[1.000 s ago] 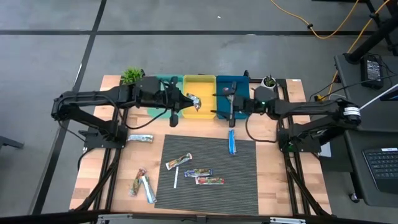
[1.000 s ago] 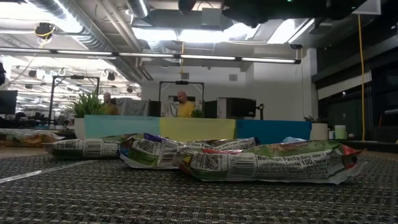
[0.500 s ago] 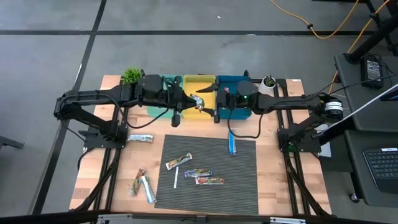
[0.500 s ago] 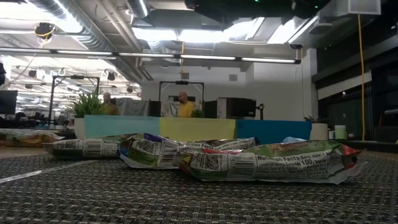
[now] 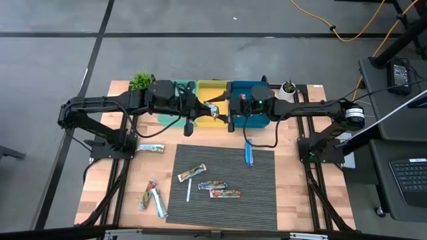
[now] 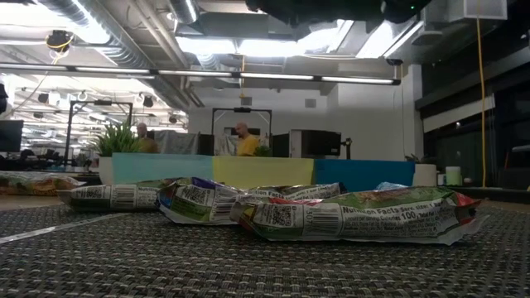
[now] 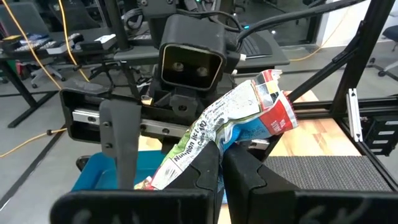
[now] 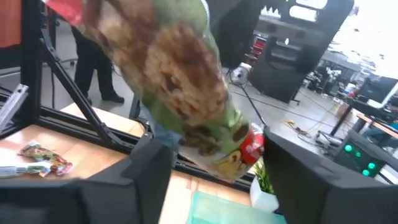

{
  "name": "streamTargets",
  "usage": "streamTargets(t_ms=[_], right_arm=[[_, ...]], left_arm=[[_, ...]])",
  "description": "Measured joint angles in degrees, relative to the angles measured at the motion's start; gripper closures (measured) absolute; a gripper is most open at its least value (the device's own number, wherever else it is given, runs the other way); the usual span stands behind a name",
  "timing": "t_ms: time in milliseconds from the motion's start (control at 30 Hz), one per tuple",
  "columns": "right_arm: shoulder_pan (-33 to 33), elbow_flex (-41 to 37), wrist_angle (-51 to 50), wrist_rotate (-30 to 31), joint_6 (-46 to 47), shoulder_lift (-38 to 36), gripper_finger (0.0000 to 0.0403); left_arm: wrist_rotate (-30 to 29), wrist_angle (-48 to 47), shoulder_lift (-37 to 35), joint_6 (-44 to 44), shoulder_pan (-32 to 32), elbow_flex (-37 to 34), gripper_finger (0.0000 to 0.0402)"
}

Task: Pick and place Granola Bars by type
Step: Put the red granola bar into the blue bin

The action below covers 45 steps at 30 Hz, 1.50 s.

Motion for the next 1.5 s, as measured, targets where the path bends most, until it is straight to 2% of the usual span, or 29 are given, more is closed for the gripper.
streamTargets(t_ms=[267,467,700,900,1000,1200,1500], right_arm=[[0.0,0.0,-0.1,-0.6,0.0,0.0,0.0288],[0.0,0.0,-0.1,-0.6,0.0,0.0,0.0335],[0.0,0.0,-0.4,-0.6,-0.1,0.0,0.0340],[0.0,0.0,-2.2,-0.5,-0.3,-0.1,0.0340],[-0.2,0.0,-6.1,0.9,-1.3,-1.0,0.0340],[-0.4,0.0,-18.9,7.6,-2.7,-5.0,0.0339],[-0.5,0.0,-40.2,18.1,2.4,-15.9,0.0339]], left_arm=[[-0.1,0.0,0.0,0.2,0.0,0.0,0.0398],[-0.2,0.0,0.0,0.6,0.0,0.0,0.0391],[-0.8,-1.3,-2.1,2.1,-0.1,0.0,0.0326],[-7.0,-5.9,-6.3,2.0,-0.1,0.0,0.0259],[-7.7,-9.4,-7.8,0.6,-0.1,0.0,0.0238],[-7.4,-15.6,-7.7,-2.9,-1.1,0.0,0.0227],[-7.5,-16.3,-6.9,-3.1,-3.4,-2.6,0.0226]])
